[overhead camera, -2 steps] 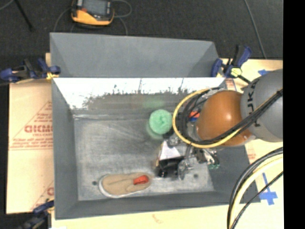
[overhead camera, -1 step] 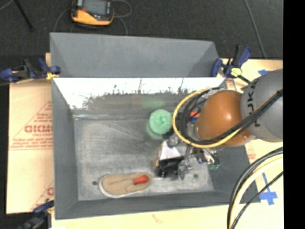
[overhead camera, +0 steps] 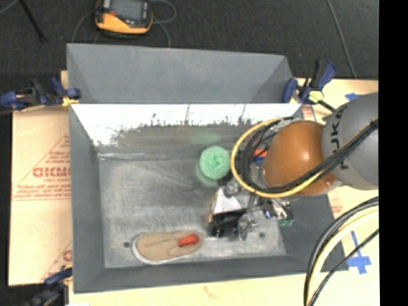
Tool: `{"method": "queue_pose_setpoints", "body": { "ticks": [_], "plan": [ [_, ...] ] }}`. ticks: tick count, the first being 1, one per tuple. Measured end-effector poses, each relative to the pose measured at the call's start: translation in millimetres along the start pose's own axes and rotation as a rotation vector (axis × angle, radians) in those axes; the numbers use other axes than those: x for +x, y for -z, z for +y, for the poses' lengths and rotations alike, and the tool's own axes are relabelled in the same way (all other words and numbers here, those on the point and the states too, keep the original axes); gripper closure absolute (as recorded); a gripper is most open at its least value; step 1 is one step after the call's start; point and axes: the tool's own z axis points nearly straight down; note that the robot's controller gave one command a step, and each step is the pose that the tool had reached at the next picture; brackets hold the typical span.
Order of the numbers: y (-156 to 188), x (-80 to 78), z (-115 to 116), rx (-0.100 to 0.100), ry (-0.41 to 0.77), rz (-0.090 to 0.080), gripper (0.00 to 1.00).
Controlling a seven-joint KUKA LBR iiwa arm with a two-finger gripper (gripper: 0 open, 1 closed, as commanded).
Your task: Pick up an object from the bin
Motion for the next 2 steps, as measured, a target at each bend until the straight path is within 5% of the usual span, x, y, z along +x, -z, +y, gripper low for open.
{"method": "queue_pose_setpoints", "body": {
  "ticks": [2],
  "plan": [
    [0.0,0.0,0.0,0.000,0.000,0.000,1.00]
  ]
}}
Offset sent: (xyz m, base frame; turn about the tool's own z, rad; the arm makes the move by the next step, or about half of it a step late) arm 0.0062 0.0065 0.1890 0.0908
